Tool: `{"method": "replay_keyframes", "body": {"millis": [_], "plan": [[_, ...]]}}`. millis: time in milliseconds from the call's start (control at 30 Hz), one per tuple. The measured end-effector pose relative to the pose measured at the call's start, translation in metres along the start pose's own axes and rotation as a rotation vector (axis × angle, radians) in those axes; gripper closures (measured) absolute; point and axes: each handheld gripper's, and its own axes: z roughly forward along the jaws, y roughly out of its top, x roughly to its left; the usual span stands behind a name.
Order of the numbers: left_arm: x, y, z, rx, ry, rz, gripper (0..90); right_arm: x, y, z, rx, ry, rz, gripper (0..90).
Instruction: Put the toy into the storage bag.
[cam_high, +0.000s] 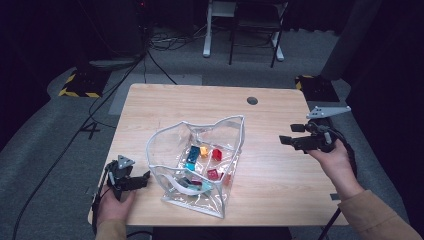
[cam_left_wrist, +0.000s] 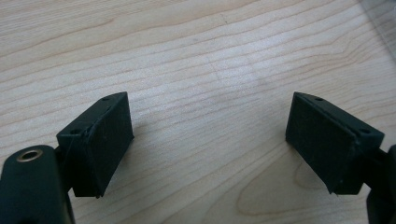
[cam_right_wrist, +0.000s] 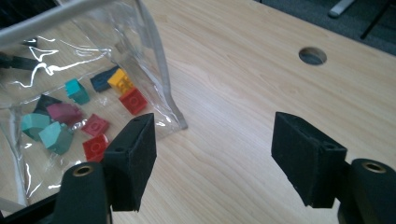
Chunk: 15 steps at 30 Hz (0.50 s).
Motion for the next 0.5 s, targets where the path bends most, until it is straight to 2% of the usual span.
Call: {"method": "replay_keyframes", "body": {"millis": [300, 500], "plan": [[0.000, 0.000, 0.000, 0.002, 0.002, -0.001, 15.1, -0.025, -0.032, -0.010, 0.026, -0.081, 0.069, 31.2], [0.000, 0.000, 0.000, -0.001, 0.001, -0.005, 15.1, -0.038, -0.053, -0.011, 0.052, -0.119, 0.114, 31.4]]}}
